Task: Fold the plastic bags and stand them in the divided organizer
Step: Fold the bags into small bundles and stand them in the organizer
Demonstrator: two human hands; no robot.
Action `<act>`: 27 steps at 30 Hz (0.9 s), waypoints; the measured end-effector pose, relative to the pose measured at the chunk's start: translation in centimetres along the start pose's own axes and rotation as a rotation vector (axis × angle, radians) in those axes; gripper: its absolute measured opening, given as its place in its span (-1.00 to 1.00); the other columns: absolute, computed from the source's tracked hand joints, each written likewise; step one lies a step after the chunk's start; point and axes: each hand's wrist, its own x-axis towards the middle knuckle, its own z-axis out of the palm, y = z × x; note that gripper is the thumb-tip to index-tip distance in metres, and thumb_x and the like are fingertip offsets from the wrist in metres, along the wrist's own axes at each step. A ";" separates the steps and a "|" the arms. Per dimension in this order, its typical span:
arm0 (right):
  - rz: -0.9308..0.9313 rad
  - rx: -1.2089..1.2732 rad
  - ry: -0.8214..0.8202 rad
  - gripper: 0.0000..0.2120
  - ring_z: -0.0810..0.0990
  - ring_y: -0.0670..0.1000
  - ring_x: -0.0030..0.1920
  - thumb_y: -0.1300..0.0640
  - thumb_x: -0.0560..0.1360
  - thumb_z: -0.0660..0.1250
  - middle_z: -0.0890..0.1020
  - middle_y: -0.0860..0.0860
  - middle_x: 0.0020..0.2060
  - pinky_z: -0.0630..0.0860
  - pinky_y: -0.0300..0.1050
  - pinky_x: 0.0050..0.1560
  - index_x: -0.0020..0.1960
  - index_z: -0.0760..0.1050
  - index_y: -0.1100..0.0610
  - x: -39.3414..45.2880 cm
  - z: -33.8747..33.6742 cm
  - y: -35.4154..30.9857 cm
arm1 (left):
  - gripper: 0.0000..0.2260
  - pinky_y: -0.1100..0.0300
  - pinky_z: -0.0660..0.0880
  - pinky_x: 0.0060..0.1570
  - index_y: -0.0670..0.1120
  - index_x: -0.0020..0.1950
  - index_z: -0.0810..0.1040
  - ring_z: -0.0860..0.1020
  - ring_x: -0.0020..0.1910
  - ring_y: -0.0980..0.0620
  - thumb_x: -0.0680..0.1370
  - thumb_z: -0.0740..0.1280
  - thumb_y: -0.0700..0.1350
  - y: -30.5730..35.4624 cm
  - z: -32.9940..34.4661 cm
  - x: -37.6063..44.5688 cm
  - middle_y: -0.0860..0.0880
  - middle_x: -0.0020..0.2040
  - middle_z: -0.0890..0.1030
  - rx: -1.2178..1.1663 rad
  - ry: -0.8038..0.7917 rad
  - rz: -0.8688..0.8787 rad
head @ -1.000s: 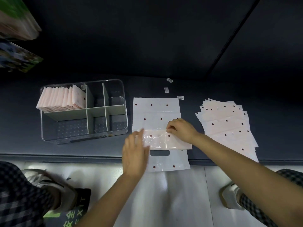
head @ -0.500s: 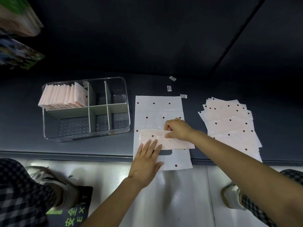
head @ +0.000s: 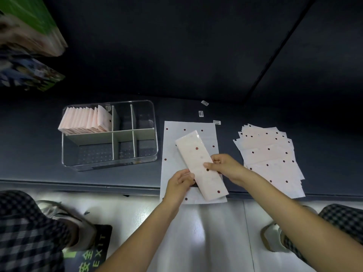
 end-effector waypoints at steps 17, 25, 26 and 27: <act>0.099 0.346 -0.030 -0.64 0.62 0.05 0.11 -0.16 0.58 0.11 0.62 0.07 0.12 0.53 0.05 0.17 0.25 0.40 0.02 -5.5 4.4 -1.6 | -0.86 0.23 0.56 -0.22 -0.16 0.10 0.56 0.66 -0.13 -0.01 0.58 0.28 -0.17 5.2 0.0 -3.9 -0.10 -0.05 0.68 -0.090 -0.144 0.006; -0.062 0.230 0.154 -0.93 0.64 -0.10 -0.26 0.20 0.53 0.31 0.68 -0.03 -0.29 0.53 -0.30 -0.27 -0.08 0.56 0.18 -6.5 3.9 -2.4 | -0.87 0.23 0.56 -0.24 -0.18 0.06 0.61 0.65 -0.16 -0.01 0.56 0.32 -0.20 6.5 -1.0 -4.5 -0.12 -0.03 0.68 -0.035 -0.069 0.060; -0.073 0.229 0.161 -0.93 0.63 -0.13 -0.31 0.22 0.52 0.33 0.68 -0.05 -0.34 0.52 -0.32 -0.30 -0.12 0.56 0.19 -6.6 3.7 -2.5 | -0.88 0.24 0.56 -0.23 -0.17 0.03 0.62 0.65 -0.15 0.01 0.56 0.33 -0.19 6.7 -1.3 -4.6 -0.10 -0.04 0.69 -0.016 -0.075 0.064; -0.083 0.231 0.168 -0.94 0.63 -0.14 -0.33 0.23 0.51 0.34 0.67 -0.05 -0.35 0.51 -0.33 -0.32 -0.13 0.56 0.19 -6.7 3.5 -2.7 | -0.89 0.25 0.57 -0.23 -0.17 0.00 0.62 0.65 -0.15 0.02 0.55 0.33 -0.19 6.9 -1.6 -4.6 -0.08 -0.06 0.69 0.003 -0.076 0.068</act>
